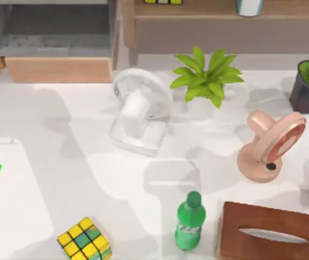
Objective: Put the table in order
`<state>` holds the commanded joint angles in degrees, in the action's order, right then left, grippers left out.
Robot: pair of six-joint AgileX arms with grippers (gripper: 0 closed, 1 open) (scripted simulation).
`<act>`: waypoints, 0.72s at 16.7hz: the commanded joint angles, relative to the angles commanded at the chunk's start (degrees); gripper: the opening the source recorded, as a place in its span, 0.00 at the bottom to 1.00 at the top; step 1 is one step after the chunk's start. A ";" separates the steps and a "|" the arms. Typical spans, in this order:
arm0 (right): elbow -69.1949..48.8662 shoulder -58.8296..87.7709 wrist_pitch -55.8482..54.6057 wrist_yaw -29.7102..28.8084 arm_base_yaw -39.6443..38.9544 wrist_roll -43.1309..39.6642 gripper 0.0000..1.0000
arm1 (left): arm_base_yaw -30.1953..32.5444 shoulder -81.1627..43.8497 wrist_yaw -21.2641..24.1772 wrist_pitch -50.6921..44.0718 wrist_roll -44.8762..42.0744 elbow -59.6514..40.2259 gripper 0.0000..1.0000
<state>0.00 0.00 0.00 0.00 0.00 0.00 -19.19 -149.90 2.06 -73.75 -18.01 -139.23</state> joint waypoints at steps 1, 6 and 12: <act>0.00 0.00 0.00 0.00 0.00 0.00 1.00 | 0.04 -0.04 0.02 0.62 0.04 0.58 1.00; 0.00 0.00 0.00 0.00 0.00 0.00 1.00 | 0.18 0.18 0.00 1.77 0.12 1.83 1.00; 0.00 0.00 0.00 0.00 0.00 0.00 1.00 | 0.49 -0.72 -0.02 2.46 0.35 1.64 1.00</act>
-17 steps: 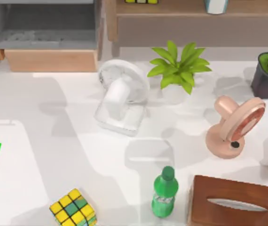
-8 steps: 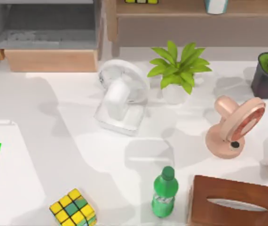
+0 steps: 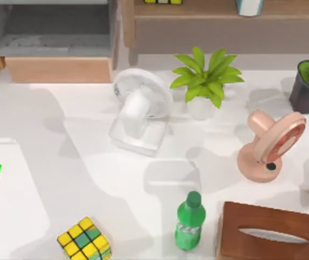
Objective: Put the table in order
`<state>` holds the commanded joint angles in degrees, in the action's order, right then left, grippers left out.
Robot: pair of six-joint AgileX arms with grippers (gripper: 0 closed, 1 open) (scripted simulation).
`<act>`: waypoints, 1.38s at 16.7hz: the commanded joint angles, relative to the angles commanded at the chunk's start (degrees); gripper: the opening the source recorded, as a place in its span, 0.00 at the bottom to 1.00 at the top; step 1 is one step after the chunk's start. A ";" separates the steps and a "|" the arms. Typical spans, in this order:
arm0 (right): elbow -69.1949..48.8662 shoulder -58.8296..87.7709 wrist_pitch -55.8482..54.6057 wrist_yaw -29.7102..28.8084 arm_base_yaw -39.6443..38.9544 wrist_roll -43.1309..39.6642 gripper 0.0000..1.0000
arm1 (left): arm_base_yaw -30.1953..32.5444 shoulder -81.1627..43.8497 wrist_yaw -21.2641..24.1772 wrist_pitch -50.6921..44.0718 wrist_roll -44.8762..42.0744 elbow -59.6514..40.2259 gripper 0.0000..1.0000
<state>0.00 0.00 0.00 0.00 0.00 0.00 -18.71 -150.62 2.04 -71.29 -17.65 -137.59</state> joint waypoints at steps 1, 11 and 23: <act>0.00 0.00 0.00 0.00 0.00 0.00 1.00 | 0.00 0.00 0.00 0.00 0.00 0.00 1.00; 0.00 0.00 0.00 0.00 0.00 0.00 1.00 | 0.00 0.00 0.00 0.00 0.00 0.00 0.40; 0.00 0.00 0.00 0.00 0.00 0.00 1.00 | 0.00 0.00 0.00 0.00 0.00 0.00 0.00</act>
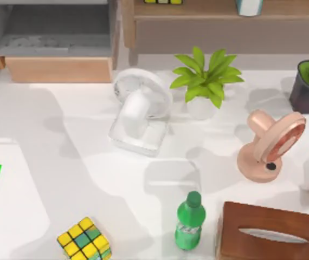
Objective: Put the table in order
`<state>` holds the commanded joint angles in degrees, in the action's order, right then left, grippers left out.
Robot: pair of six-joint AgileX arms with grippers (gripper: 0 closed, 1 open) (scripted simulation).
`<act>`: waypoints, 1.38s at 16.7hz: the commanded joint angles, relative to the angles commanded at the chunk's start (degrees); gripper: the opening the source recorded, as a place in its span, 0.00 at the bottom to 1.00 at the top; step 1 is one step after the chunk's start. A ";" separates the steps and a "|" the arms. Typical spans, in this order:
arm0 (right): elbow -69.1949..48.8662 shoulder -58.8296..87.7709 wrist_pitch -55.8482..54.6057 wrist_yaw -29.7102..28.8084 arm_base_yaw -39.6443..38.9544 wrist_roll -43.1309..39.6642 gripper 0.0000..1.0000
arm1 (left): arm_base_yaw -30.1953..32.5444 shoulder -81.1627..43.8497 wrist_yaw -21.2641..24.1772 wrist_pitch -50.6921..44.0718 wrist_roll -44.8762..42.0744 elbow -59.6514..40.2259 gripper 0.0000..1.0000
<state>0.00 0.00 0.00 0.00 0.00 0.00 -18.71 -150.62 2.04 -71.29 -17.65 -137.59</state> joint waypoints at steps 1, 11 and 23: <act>0.00 0.00 0.00 0.00 0.00 0.00 1.00 | 0.00 0.00 0.00 0.00 0.00 0.00 0.00; 0.00 0.00 0.00 0.00 0.00 0.00 1.00 | -2.33 17.93 2.82 -0.07 5.80 4.90 0.00; 0.00 0.00 0.00 0.00 0.00 0.00 1.00 | -2.00 43.10 5.91 -1.86 13.70 24.78 0.00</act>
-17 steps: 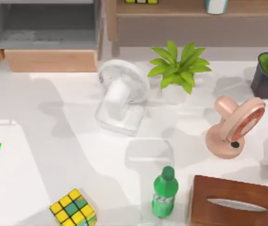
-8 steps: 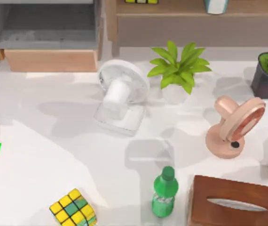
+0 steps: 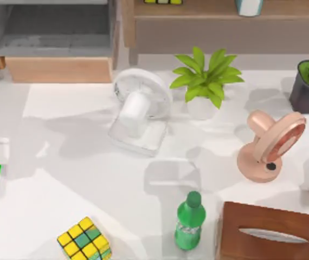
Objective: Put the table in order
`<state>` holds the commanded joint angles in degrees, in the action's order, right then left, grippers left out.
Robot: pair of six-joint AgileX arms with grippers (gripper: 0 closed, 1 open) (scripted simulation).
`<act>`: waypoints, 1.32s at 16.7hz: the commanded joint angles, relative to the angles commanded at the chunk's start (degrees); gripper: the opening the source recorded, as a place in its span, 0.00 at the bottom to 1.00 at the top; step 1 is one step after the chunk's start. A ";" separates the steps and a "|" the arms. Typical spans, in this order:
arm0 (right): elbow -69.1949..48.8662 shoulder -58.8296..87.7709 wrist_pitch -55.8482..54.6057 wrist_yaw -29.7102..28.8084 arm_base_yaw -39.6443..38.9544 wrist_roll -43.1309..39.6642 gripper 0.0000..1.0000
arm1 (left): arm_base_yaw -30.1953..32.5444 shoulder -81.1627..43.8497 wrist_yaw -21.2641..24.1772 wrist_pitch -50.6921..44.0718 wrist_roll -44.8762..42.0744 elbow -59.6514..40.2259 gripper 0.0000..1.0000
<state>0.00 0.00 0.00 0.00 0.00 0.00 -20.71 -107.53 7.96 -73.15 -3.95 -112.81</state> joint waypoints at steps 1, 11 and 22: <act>0.00 0.00 0.00 0.00 0.00 0.00 1.00 | 0.34 2.14 -0.18 0.82 0.07 1.42 0.00; 0.00 0.00 0.00 0.00 0.00 0.00 1.00 | 3.62 13.02 -0.98 9.46 -1.20 27.72 0.00; 0.00 0.00 0.00 0.00 0.00 0.00 1.00 | 6.68 13.24 -6.82 30.75 -12.27 60.24 0.00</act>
<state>0.00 0.00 0.00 0.00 0.00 0.00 -14.03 -94.28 1.14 -42.39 -16.23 -52.58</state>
